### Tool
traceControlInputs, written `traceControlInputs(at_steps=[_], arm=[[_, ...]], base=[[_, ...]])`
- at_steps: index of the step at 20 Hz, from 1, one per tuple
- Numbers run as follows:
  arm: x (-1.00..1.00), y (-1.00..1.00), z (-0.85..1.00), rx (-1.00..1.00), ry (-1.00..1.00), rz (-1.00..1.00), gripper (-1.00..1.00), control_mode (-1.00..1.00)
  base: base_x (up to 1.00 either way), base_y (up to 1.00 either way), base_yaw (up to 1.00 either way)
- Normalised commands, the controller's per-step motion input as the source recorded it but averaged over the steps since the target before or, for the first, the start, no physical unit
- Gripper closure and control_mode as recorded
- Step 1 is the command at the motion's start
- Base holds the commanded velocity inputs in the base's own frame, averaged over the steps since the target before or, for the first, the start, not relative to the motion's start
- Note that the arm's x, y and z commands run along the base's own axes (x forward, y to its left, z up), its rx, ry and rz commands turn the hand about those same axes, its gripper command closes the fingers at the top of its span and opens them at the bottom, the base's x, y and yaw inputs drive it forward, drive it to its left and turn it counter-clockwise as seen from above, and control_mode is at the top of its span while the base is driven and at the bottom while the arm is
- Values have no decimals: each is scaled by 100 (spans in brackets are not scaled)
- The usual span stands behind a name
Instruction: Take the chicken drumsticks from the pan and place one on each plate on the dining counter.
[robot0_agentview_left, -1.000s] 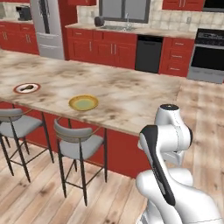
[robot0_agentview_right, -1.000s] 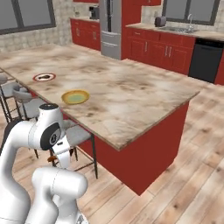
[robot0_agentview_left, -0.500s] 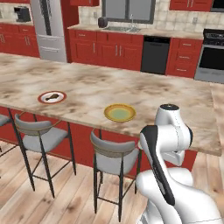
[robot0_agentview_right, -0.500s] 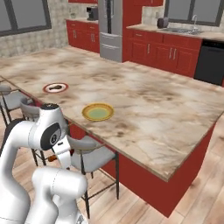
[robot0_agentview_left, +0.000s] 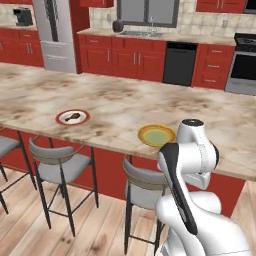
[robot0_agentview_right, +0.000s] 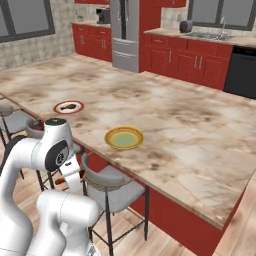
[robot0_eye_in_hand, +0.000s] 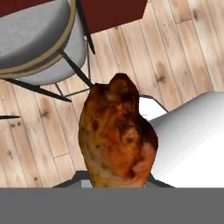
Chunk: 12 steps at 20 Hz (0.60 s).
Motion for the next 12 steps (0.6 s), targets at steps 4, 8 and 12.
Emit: traceControlInputs(at_steps=[4,8,12], arm=[[0,0,0,0,0,0,100,100],[0,0,0,0,0,0,100,100],[12,0,0,0,-3,-2,100,-100]], base=[[57,0,-9],[52,0,-9],[25,0,-6]])
